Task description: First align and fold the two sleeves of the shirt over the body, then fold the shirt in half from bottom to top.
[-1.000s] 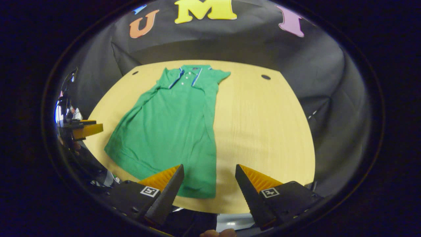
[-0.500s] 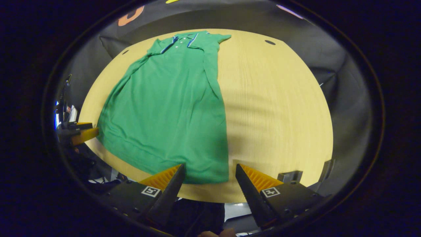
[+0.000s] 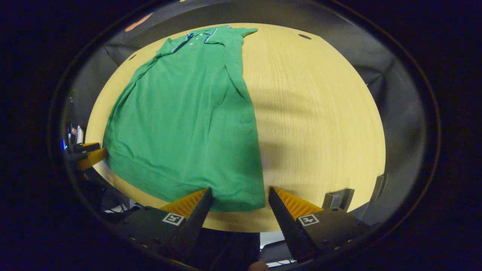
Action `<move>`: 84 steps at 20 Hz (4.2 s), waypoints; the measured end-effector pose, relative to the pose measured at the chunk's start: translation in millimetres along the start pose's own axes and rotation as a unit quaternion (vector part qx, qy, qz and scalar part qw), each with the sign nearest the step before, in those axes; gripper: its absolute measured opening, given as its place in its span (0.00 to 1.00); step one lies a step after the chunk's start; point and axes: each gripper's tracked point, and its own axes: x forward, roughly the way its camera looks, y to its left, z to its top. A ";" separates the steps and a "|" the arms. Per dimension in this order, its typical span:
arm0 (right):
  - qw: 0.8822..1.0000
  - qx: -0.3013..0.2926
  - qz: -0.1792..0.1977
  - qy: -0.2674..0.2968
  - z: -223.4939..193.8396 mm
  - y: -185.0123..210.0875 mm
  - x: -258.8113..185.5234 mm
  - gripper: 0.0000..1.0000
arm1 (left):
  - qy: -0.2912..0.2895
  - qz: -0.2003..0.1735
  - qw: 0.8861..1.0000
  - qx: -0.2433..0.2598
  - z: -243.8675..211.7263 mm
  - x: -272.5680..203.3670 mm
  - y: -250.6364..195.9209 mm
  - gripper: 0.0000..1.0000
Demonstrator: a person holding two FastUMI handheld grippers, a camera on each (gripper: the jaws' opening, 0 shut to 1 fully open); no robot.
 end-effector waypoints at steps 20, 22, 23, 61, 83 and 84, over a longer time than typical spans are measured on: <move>0.997 0.043 0.066 0.001 15.6 13.0 -19.0 0.00 | 0.083 -0.083 0.992 -0.050 -3.1 -53.1 -45.6 0.06; 0.997 0.033 0.069 -0.008 23.3 10.2 -26.4 0.00 | 0.077 -0.098 0.991 -0.054 4.4 -62.1 -50.0 0.06; 0.997 0.030 0.069 -0.013 26.7 8.9 -30.0 0.02 | 0.073 -0.106 0.990 -0.059 9.4 -64.8 -52.1 0.06; 0.964 0.017 0.094 -0.248 337.2 5.6 -167.5 0.00 | -0.250 -0.052 0.967 -0.003 350.4 -138.6 -26.4 0.05; 0.960 -0.004 0.047 -0.275 513.0 4.3 -45.6 0.01 | -0.300 -0.027 0.953 -0.027 509.1 9.9 -5.6 0.07; 0.959 -0.006 0.043 -0.280 516.9 3.7 -37.4 0.00 | -0.299 -0.027 0.954 -0.028 512.2 17.4 -7.3 0.08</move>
